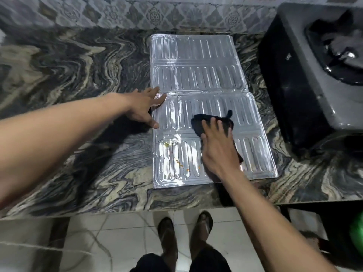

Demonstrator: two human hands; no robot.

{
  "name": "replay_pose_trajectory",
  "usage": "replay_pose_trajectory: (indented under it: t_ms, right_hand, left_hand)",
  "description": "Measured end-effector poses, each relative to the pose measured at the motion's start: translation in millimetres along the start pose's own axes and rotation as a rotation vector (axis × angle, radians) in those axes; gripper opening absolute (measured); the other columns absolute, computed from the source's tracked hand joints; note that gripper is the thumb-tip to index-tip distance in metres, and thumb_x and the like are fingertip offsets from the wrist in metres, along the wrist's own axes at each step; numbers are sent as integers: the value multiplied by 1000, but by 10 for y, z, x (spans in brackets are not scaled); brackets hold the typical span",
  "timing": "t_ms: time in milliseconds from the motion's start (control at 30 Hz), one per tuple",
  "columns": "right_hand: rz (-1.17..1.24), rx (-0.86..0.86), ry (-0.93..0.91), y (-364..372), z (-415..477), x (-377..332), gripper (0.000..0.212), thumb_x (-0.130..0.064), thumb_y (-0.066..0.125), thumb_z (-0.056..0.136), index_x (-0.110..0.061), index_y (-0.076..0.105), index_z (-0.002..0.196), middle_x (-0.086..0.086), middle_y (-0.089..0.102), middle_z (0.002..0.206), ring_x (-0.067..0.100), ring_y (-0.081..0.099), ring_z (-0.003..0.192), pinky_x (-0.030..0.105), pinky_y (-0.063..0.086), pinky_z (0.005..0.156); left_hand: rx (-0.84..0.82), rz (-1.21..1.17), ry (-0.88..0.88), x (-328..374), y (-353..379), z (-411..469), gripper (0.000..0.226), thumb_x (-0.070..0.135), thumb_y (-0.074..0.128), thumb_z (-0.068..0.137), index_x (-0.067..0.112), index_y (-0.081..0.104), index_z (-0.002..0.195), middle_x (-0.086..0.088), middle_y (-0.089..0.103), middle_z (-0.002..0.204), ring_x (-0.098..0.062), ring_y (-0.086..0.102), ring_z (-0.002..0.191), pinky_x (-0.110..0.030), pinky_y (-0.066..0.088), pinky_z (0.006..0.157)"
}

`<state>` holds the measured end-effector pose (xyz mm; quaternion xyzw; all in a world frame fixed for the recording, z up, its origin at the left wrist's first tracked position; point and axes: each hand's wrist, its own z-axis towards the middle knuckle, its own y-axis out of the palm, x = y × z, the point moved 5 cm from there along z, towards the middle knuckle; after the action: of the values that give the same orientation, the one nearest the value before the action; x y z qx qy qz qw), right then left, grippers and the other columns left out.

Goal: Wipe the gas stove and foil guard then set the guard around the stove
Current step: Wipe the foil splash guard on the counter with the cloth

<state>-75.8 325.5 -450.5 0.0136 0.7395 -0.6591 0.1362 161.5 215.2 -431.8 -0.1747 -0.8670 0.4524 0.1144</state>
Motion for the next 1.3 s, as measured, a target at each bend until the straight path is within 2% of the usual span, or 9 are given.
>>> replay_pose_trajectory:
  t_ms: [200,367,600,767,1000,1067,1133,1233,1300]
  right_hand:
    - [53,-87,-380,271,-290,-1006,50,-29,28,106,-17,27,155,10,26,162,26,18,151,48,8,123]
    - [54,-138,-511,305,-643,-883,50,-35,27,105,-22,32,153,5,29,160,20,21,150,43,9,123]
    - [99,-73,-153,56,-579,219,54,-39,13,106,-23,14,158,0,3,164,15,-3,152,35,-4,123]
    - [145,48,170,-68,-566,908,53,-34,20,107,-19,19,157,6,9,165,17,1,152,41,2,124]
    - [304,58,187,-212,-688,884,50,-33,41,104,-11,30,147,14,10,165,24,4,152,38,0,123]
    - [216,101,136,-313,-787,900,58,-41,45,101,-13,29,149,15,19,162,27,13,151,46,10,123]
    - [117,89,115,-376,-879,868,65,-57,43,96,-14,37,145,14,34,155,31,25,147,50,23,119]
    - [115,-102,135,-305,-979,793,86,-77,34,86,-16,35,148,7,25,161,26,15,151,47,19,121]
    - [152,-78,143,-314,-985,781,70,-59,46,94,-13,36,146,9,24,162,24,17,151,42,22,120]
  left_hand:
    - [24,-52,13,-31,19,46,116,59,72,79,26,-7,158,-8,-21,164,-25,-12,153,-43,4,121]
    - [21,-61,22,-73,50,73,116,61,70,78,28,-8,157,-7,-22,164,-25,-13,152,-46,3,121]
    - [13,-53,23,-68,63,82,117,61,70,78,27,-9,157,-6,-22,163,-26,-14,152,-49,3,121]
    - [5,-38,13,-74,85,96,117,61,69,78,28,-11,156,-6,-24,163,-26,-15,152,-48,3,122]
    - [3,-12,-60,6,7,48,120,58,75,75,28,-7,157,-6,-17,165,-29,-8,153,-55,12,121]
    - [4,39,-122,79,-64,-7,120,57,76,74,29,-6,158,-5,-13,166,-30,-3,153,-60,15,119]
    - [24,96,-166,258,-159,-91,107,47,69,83,28,-4,158,-4,-11,167,-31,1,153,-64,15,116]
    - [149,113,-97,762,-273,-136,87,35,57,89,25,5,159,-8,-2,167,-32,4,153,-64,13,118]
    - [239,78,39,1220,-302,-116,82,39,60,91,24,15,158,-9,7,167,-31,7,153,-60,13,120]
